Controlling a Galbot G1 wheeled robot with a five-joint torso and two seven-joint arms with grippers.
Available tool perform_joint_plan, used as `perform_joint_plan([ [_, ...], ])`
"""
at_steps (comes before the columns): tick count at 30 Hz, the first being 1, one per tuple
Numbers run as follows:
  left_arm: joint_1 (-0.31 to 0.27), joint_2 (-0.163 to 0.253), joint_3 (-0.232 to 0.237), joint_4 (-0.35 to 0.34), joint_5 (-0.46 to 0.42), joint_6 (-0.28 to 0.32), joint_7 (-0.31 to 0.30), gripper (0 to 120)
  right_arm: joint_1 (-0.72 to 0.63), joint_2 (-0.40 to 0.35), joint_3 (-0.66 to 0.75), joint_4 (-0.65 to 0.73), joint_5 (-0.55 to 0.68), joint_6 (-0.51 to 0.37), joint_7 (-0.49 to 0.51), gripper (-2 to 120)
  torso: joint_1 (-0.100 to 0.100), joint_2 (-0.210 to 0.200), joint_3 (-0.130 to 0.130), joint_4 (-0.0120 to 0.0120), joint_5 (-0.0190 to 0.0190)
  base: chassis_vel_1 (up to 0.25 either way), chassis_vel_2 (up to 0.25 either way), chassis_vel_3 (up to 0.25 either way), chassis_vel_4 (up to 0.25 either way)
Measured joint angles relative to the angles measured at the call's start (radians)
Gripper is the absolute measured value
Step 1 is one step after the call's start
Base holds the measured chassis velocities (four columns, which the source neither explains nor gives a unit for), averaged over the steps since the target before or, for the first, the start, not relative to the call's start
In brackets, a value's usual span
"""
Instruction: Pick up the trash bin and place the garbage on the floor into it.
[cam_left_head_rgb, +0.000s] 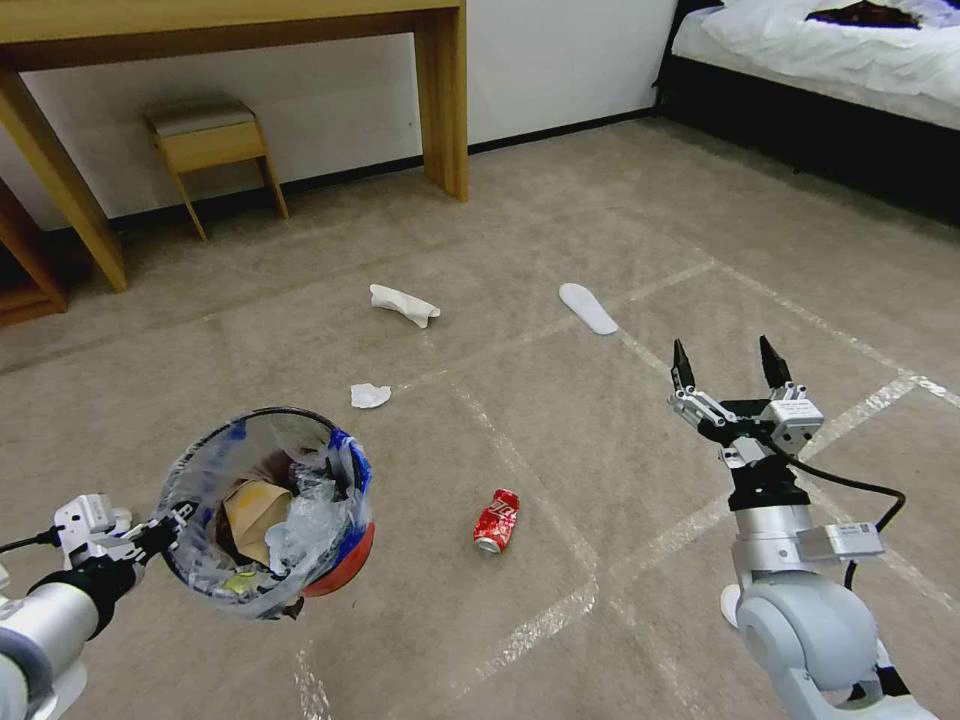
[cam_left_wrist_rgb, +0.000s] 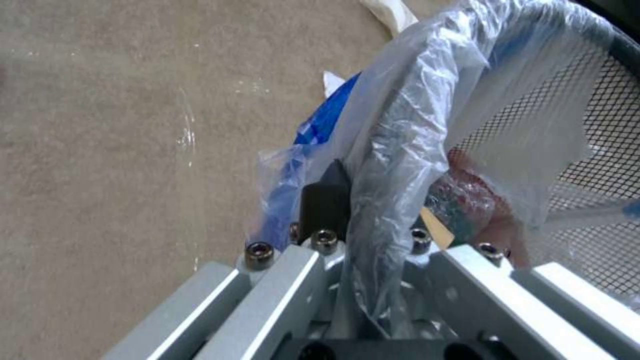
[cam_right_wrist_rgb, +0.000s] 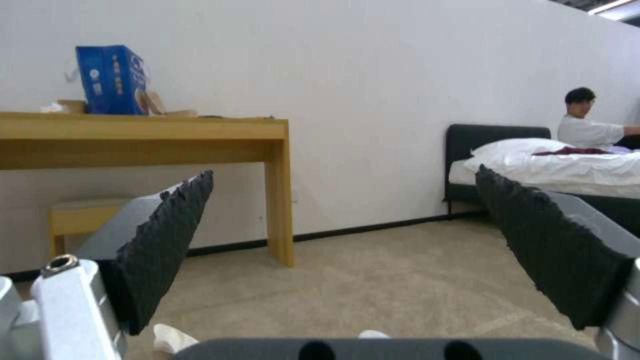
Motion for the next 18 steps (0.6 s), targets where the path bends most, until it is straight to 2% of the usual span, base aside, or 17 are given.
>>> perform_joint_plan([
  [18, 0.027, -0.010, -0.016, -0.022, 0.002, 0.000, 0.002, 1, -0.009, -0.008, 0.002, 0.007, -0.008, 0.003, 0.002, 100, 0.000, 0.000, 0.000, 0.0001, 0.0000, -0.064, 0.065, 0.059, -0.071],
])
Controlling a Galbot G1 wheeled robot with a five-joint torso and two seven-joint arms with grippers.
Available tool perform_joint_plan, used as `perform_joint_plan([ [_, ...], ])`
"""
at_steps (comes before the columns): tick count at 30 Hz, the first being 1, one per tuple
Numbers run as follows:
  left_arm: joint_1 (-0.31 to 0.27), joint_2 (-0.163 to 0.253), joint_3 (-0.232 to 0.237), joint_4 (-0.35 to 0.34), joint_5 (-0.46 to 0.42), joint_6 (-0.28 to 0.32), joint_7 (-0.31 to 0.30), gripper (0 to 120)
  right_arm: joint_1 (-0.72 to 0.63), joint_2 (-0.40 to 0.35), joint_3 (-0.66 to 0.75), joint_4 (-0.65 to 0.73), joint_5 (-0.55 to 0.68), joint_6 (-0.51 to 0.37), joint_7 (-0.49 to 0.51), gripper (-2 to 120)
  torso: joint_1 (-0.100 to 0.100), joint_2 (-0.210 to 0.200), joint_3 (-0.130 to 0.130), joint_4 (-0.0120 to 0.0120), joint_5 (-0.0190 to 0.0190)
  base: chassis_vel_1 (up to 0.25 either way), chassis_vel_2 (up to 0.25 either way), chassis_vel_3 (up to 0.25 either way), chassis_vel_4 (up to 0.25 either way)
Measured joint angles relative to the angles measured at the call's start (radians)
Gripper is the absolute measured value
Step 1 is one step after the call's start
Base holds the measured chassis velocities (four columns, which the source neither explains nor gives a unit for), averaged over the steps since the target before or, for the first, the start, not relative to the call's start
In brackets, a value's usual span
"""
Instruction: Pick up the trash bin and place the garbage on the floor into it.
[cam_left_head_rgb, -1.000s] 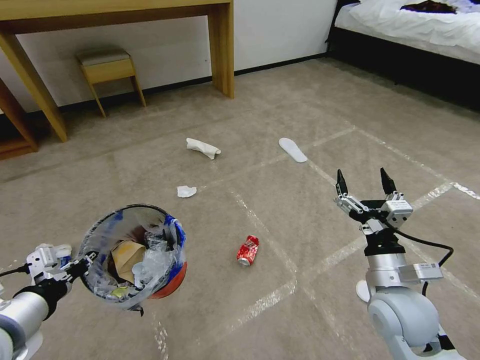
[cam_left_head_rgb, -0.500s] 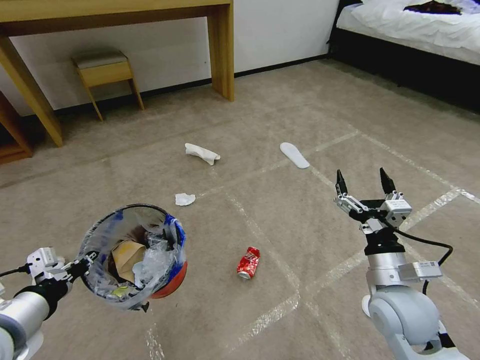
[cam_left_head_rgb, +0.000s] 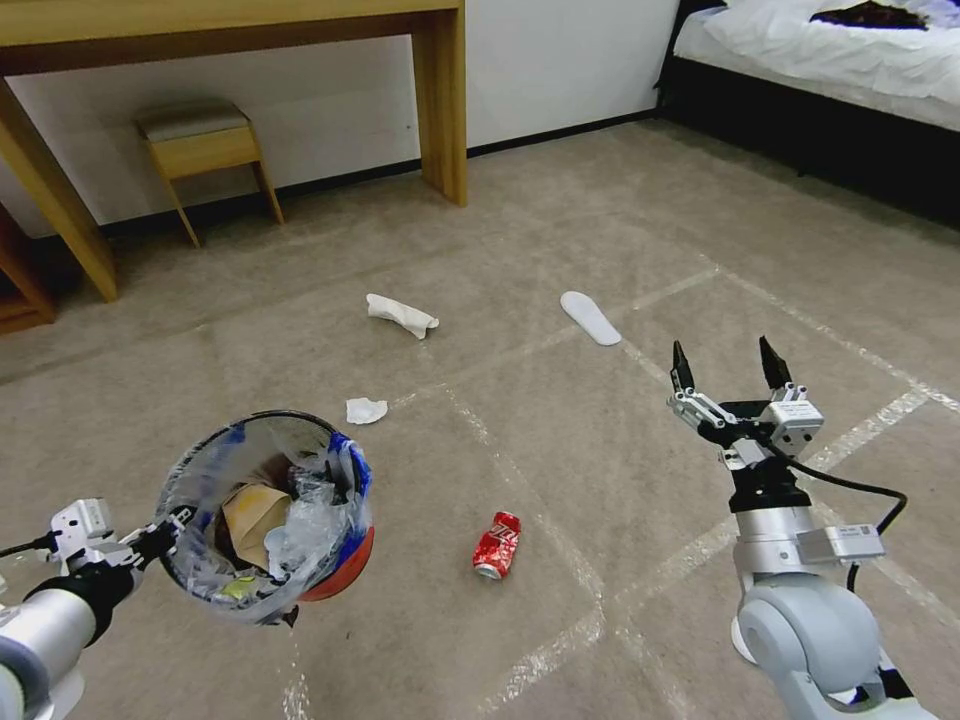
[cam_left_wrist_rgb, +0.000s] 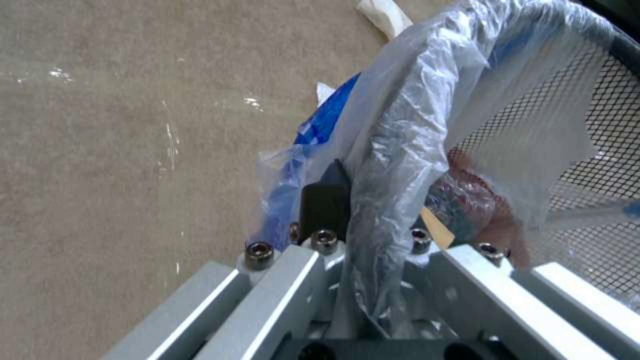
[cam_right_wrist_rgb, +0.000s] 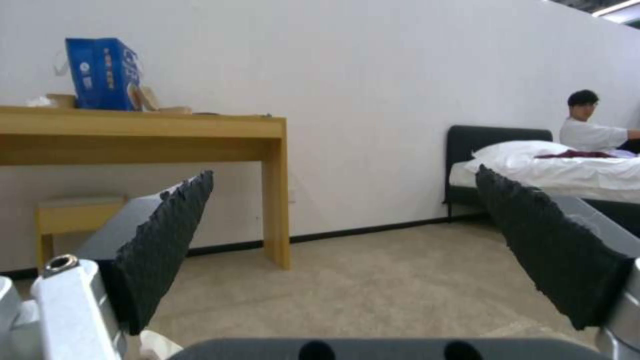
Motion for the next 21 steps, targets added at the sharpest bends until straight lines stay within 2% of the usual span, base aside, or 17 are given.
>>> perform_joint_plan([
  [14, 0.005, 0.001, -0.017, 0.005, 0.000, -0.001, 0.001, 1, 0.041, -0.031, -0.034, -0.015, 0.012, -0.011, -0.004, 100, 0.000, 0.000, 0.000, -0.0001, 0.0000, 0.000, 0.000, 0.000, 0.000],
  [19, 0.005, 0.000, -0.018, 0.014, 0.001, -0.003, 0.002, 1, 0.099, -0.090, -0.093, -0.011, 0.101, -0.098, 0.030, 100, 0.000, 0.000, 0.000, -0.0003, 0.0000, 0.000, 0.000, 0.000, 0.000],
  [21, 0.009, 0.001, -0.021, 0.017, 0.002, -0.004, 0.002, 1, 0.178, -0.137, -0.158, -0.011, 0.213, -0.246, 0.096, 100, 0.000, 0.000, 0.000, 0.0001, 0.0000, 0.000, 0.000, 0.000, 0.000],
])
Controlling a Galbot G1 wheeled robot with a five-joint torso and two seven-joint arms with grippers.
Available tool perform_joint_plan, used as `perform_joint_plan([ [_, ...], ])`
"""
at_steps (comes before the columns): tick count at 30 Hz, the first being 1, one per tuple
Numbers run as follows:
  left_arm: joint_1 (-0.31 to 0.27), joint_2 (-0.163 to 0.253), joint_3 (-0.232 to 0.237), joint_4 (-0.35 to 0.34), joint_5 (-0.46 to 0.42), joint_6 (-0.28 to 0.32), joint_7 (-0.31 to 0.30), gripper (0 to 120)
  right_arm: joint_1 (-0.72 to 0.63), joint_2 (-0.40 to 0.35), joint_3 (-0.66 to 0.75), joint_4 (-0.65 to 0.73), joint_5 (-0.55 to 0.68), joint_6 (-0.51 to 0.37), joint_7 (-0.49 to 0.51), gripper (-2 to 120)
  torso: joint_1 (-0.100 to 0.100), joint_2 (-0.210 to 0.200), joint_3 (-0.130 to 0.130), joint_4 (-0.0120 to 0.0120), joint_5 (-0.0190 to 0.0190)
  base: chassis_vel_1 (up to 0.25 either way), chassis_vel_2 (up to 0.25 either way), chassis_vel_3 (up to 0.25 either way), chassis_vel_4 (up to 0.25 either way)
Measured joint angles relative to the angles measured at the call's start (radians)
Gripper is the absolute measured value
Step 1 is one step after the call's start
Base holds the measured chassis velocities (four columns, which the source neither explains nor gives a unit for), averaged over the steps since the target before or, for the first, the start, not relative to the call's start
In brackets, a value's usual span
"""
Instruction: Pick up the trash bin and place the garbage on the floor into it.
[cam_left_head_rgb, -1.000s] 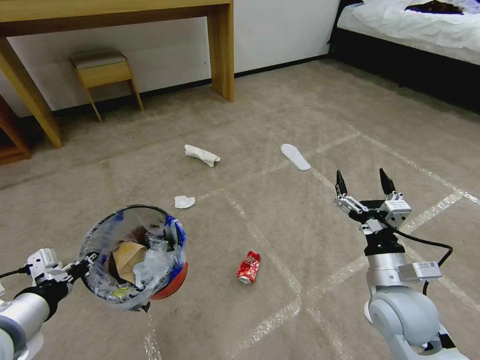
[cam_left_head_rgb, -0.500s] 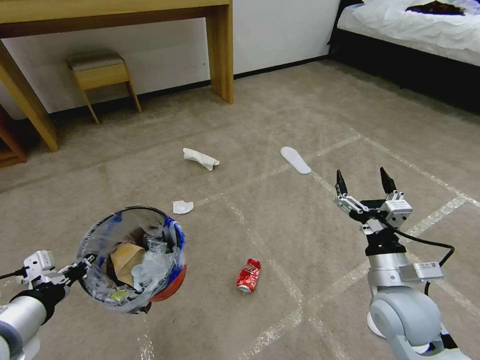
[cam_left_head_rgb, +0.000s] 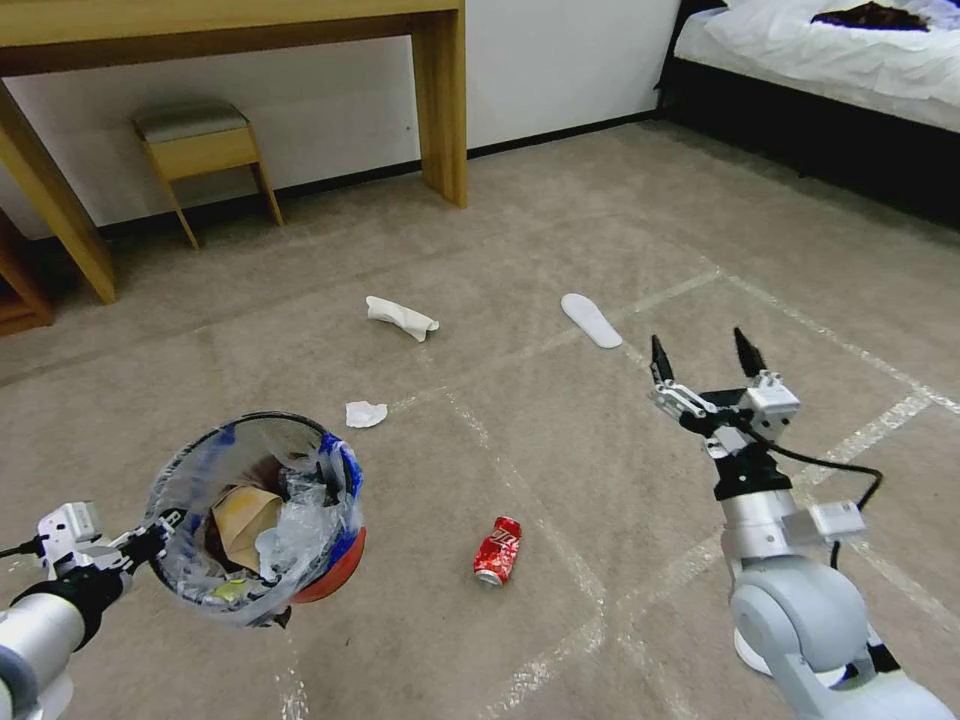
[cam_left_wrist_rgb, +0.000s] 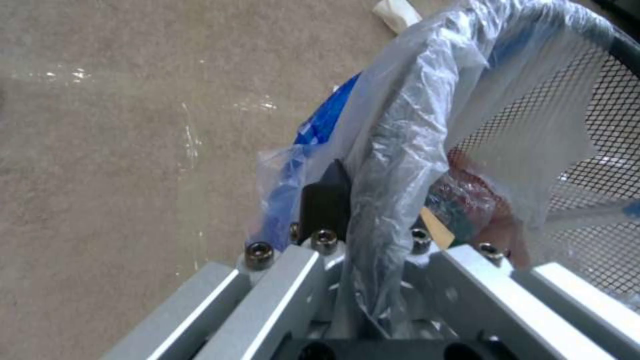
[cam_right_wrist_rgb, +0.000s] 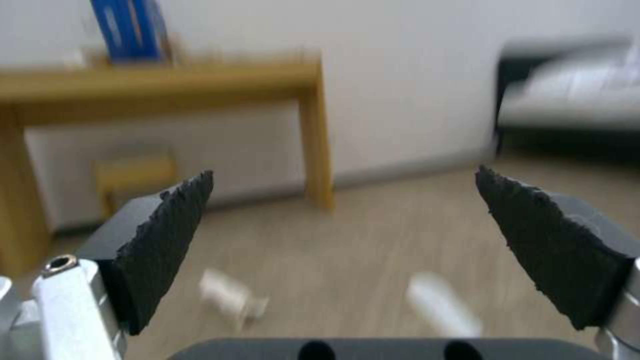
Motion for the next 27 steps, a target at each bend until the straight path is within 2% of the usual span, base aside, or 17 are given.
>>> perform_joint_plan([
  [1, 0.000, 0.000, 0.000, 0.000, 0.000, 0.000, 0.000, 1, 0.000, 0.000, 0.000, 0.000, 0.000, 0.000, 0.000, 100, 0.000, 0.000, 0.000, 0.0000, 0.0000, 0.000, 0.000, 0.000, 0.000],
  [2, 0.000, 0.000, -0.003, 0.002, 0.000, -0.001, 0.000, 1, 0.062, -0.024, -0.047, 0.002, 0.123, -0.119, 0.055, 100, 0.000, 0.000, 0.000, -0.0001, -0.0001, 0.000, 0.000, 0.000, 0.000],
  [3, 0.000, 0.000, -0.003, 0.002, 0.000, -0.001, 0.000, 1, 0.062, -0.024, -0.047, 0.002, 0.123, -0.119, 0.055, 100, 0.000, 0.000, 0.000, -0.0001, -0.0001, 0.000, 0.000, 0.000, 0.000],
  [5, 0.002, -0.002, -0.009, 0.003, 0.000, -0.002, -0.001, 1, 0.210, -0.050, -0.179, -0.045, 0.376, -0.327, 0.193, 100, 0.000, 0.000, 0.000, 0.0000, -0.0001, 0.000, 0.000, 0.000, 0.000],
  [8, 0.005, -0.003, -0.011, 0.003, 0.000, -0.002, 0.000, 1, 0.239, -0.051, -0.212, -0.061, 0.414, -0.369, 0.223, 100, 0.000, 0.000, 0.000, 0.0001, -0.0001, 0.000, 0.000, 0.000, 0.000],
  [10, 0.011, -0.006, -0.024, 0.005, 0.000, -0.004, -0.001, 1, 0.328, -0.037, -0.312, -0.112, 0.596, -0.535, 0.354, 100, 0.000, 0.000, 0.000, -0.0002, -0.0002, 0.000, 0.000, 0.000, 0.000],
  [11, 0.011, -0.006, -0.024, 0.005, 0.000, -0.004, -0.001, 1, 0.328, -0.037, -0.312, -0.112, 0.596, -0.535, 0.354, 100, 0.000, 0.000, 0.000, -0.0002, -0.0002, 0.000, 0.000, 0.000, 0.000],
  [12, 0.012, -0.007, -0.029, 0.005, 0.000, -0.005, -0.001, 1, 0.357, -0.023, -0.346, -0.133, 0.683, -0.590, 0.419, 100, 0.000, 0.000, 0.000, -0.0002, -0.0002, 0.000, 0.000, 0.000, 0.000],
  [13, 0.012, -0.007, -0.029, 0.005, 0.000, -0.005, -0.001, 1, 0.357, -0.023, -0.346, -0.133, 0.683, -0.590, 0.419, 100, 0.000, 0.000, 0.000, -0.0002, -0.0002, 0.000, 0.000, 0.000, 0.000],
  [14, 0.012, -0.009, -0.034, 0.004, -0.002, -0.006, 0.000, 1, 0.384, 0.001, -0.387, -0.173, 0.761, -0.641, 0.485, 100, 0.000, 0.000, 0.000, 0.0001, -0.0001, 0.000, 0.000, 0.000, 0.000],
  [16, 0.013, -0.014, -0.038, 0.004, -0.002, -0.006, 0.000, 1, 0.409, 0.035, -0.450, -0.251, 0.777, -0.666, 0.531, 100, 0.000, 0.000, 0.000, -0.0002, -0.0001, 0.000, 0.000, 0.000, 0.000],
  [18, 0.014, -0.016, -0.039, 0.004, -0.002, -0.006, 0.000, 1, 0.414, 0.043, -0.463, -0.269, 0.776, -0.669, 0.539, 100, 0.000, 0.000, 0.000, -0.0003, 0.0000, 0.000, 0.000, 0.000, 0.000],
  [20, 0.020, -0.023, -0.040, 0.004, 0.000, -0.007, 0.002, 1, 0.427, 0.090, -0.515, -0.343, 0.763, -0.682, 0.569, 100, 0.000, 0.000, 0.000, -0.0002, -0.0002, 0.000, 0.000, 0.000, 0.000],
  [27, 0.034, -0.026, -0.045, 0.004, 0.005, -0.009, 0.007, 1, 0.432, 0.167, -0.596, -0.477, 0.719, -0.691, 0.575, 100, 0.000, 0.000, 0.000, -0.0003, -0.0003, 0.000, 0.000, 0.000, 0.000],
])
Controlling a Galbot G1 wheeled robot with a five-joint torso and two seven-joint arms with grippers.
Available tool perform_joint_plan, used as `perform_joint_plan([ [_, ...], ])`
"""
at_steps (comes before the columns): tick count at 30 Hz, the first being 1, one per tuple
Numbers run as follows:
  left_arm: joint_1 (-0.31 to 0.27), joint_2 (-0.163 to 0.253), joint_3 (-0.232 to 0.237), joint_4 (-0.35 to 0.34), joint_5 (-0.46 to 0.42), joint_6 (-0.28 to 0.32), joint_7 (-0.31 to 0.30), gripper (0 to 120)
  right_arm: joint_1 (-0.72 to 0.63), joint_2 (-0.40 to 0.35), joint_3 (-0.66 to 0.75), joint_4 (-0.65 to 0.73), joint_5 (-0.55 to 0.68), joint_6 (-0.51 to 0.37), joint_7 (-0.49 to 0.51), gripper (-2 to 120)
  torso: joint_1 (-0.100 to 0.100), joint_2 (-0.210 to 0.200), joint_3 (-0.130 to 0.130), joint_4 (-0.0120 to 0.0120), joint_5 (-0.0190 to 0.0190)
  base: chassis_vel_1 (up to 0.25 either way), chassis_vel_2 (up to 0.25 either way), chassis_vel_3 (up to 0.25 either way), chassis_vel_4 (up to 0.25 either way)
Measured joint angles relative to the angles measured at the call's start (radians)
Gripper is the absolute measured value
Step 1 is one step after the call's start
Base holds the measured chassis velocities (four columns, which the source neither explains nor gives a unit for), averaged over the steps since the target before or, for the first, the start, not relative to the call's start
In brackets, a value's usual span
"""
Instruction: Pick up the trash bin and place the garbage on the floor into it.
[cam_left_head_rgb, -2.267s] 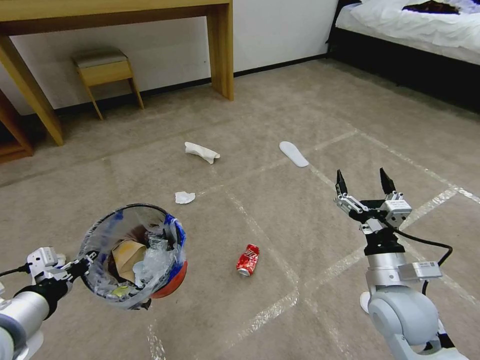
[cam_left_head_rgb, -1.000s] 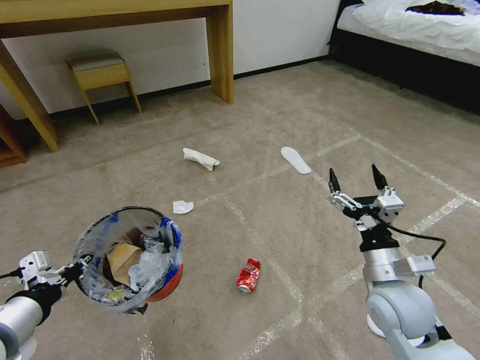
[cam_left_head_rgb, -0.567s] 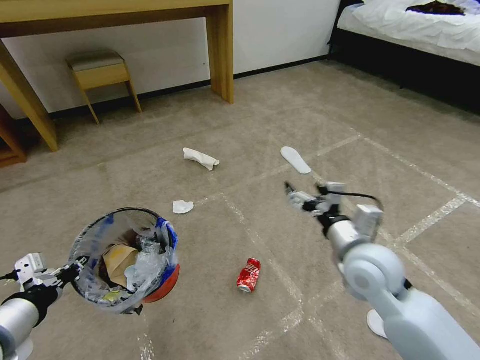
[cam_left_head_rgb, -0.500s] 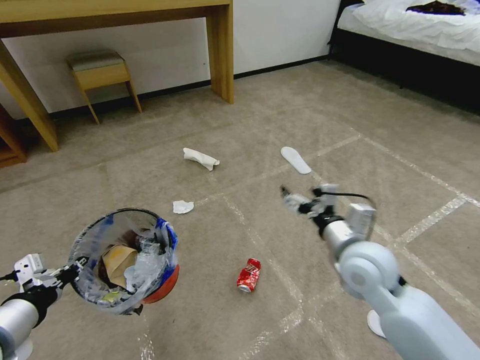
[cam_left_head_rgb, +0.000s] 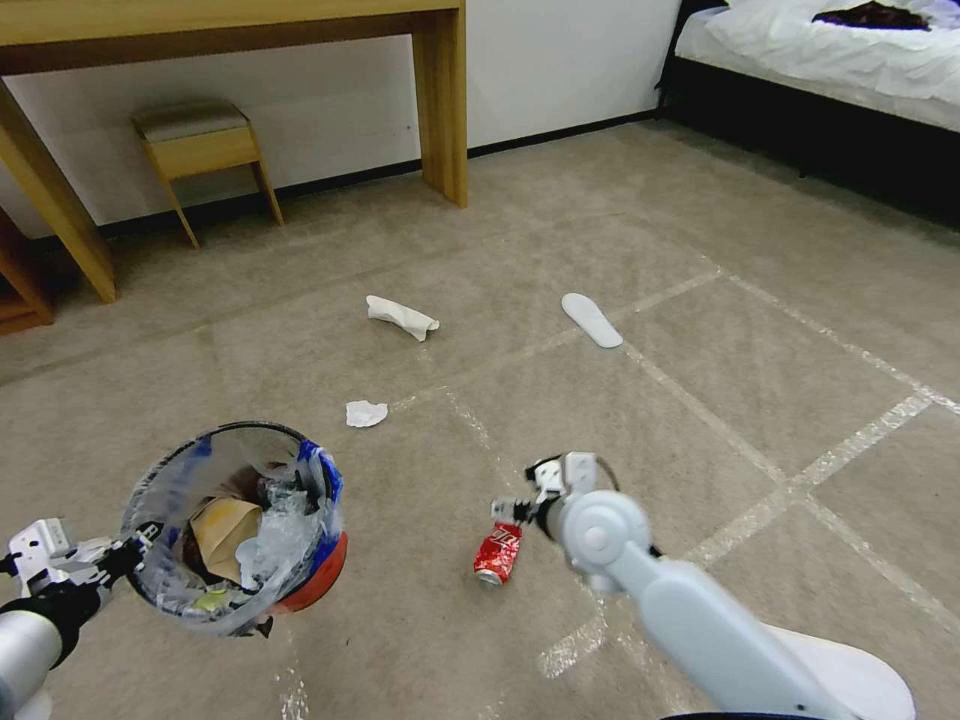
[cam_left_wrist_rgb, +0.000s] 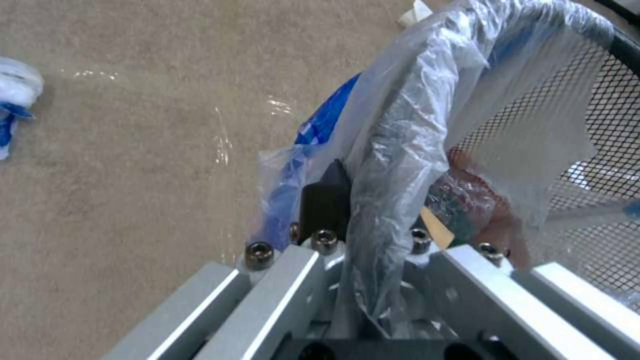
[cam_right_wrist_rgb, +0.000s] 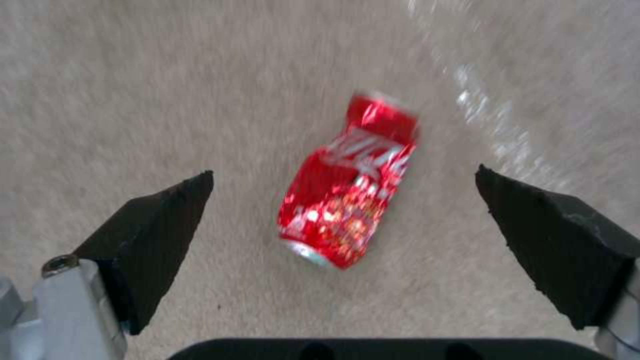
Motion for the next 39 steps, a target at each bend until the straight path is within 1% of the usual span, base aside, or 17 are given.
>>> perform_joint_plan([
  [3, 0.005, -0.005, 0.000, 0.000, 0.004, -0.001, 0.004, 1, 0.004, 0.046, -0.020, -0.059, -0.016, -0.012, 0.001, 100, 0.000, 0.000, 0.000, 0.0002, 0.0000, 0.000, 0.000, 0.000, 0.000],
  [10, 0.007, -0.003, -0.006, 0.000, 0.004, -0.003, 0.007, 1, 0.026, 0.093, -0.028, -0.136, -0.047, -0.021, -0.005, 100, 0.000, 0.000, 0.000, 0.0002, 0.0002, 0.000, 0.000, 0.000, 0.000],
  [15, 0.009, -0.004, -0.006, 0.000, 0.004, -0.004, 0.007, 1, 0.025, 0.123, -0.023, -0.195, -0.099, -0.014, -0.028, 100, 0.000, 0.000, 0.000, 0.0002, 0.0003, 0.000, 0.000, 0.000, 0.000],
  [17, 0.017, -0.007, -0.006, 0.000, 0.004, -0.006, 0.009, 1, 0.017, 0.147, -0.008, -0.253, -0.149, 0.001, -0.061, 100, 0.000, 0.000, 0.000, 0.0001, 0.0002, 0.000, 0.000, 0.000, 0.000],
  [19, 0.022, -0.007, -0.008, -0.001, 0.005, -0.008, 0.011, 1, 0.016, 0.157, 0.003, -0.276, -0.162, 0.006, -0.069, 100, 0.000, 0.000, 0.000, 0.0003, 0.0002, 0.000, 0.000, 0.000, 0.000],
  [25, 0.030, -0.005, -0.018, -0.004, 0.005, -0.012, 0.014, 1, 0.012, 0.159, 0.015, -0.290, -0.181, 0.015, -0.089, 100, 0.000, 0.000, 0.000, 0.0002, 0.0002, 0.000, 0.000, 0.000, 0.000],
  [39, 0.037, -0.010, -0.015, -0.010, 0.007, -0.014, 0.015, 1, 0.001, 0.167, 0.019, -0.315, -0.194, 0.019, -0.100, 100, 0.000, 0.000, 0.000, 0.0002, 0.0002, 0.000, 0.000, 0.000, 0.000],
])
